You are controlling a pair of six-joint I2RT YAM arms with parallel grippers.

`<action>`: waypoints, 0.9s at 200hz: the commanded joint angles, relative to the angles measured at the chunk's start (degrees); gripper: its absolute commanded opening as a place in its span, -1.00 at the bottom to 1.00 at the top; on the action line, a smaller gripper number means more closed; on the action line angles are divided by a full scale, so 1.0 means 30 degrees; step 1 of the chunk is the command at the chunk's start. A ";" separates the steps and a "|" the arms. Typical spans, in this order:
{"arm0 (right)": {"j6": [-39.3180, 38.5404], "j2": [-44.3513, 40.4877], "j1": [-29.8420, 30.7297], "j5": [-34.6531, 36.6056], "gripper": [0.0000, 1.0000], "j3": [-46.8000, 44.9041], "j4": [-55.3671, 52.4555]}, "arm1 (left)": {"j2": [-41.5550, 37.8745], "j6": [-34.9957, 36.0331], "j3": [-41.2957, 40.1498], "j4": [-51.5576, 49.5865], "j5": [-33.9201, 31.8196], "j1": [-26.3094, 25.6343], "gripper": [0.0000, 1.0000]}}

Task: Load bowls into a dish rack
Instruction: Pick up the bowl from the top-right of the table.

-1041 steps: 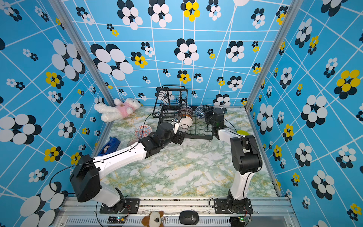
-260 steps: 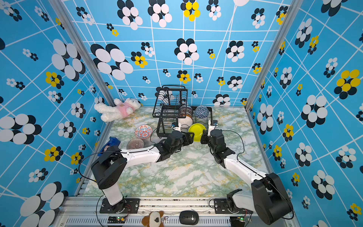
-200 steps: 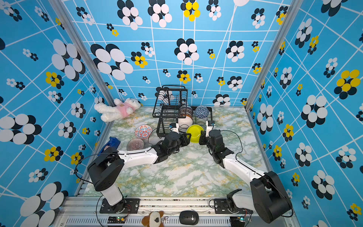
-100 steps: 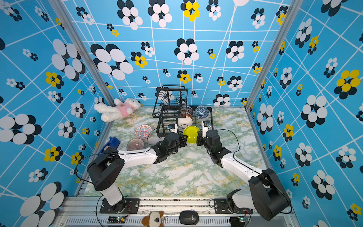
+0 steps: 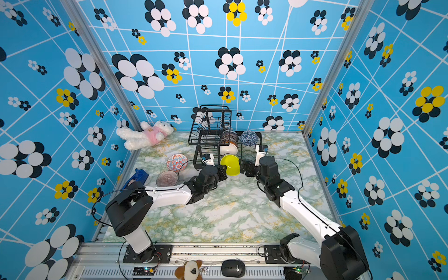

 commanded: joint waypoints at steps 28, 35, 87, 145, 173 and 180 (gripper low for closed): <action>0.7905 -0.0065 -0.1891 -0.0132 0.99 0.2158 -0.6165 | 0.1473 0.1155 0.0177 0.2959 -0.2556 -0.1004 -1.00; 0.8975 -0.0111 -0.2048 -0.0634 0.99 0.2104 -0.5897 | 0.1716 0.1662 0.0368 0.3305 -0.2763 -0.1189 -1.00; 1.8784 -0.1476 -0.2305 -0.1480 0.99 -0.0030 -0.1360 | 0.3458 0.5839 0.1991 0.5500 -0.4527 -0.2292 -1.00; 2.4403 -0.2546 -0.2054 -0.0177 0.99 -0.1355 -0.0205 | 0.5344 0.9359 0.3951 0.6431 -0.5026 -0.2707 -1.00; 2.5891 -0.2278 -0.1883 0.0269 0.87 -0.1561 0.0887 | 0.5942 1.0626 0.4535 0.6864 -0.5197 -0.2936 -1.00; 2.6226 -0.2064 -0.1835 0.0279 0.84 -0.1563 0.1191 | 0.6057 1.0949 0.4624 0.6947 -0.5235 -0.3000 -1.00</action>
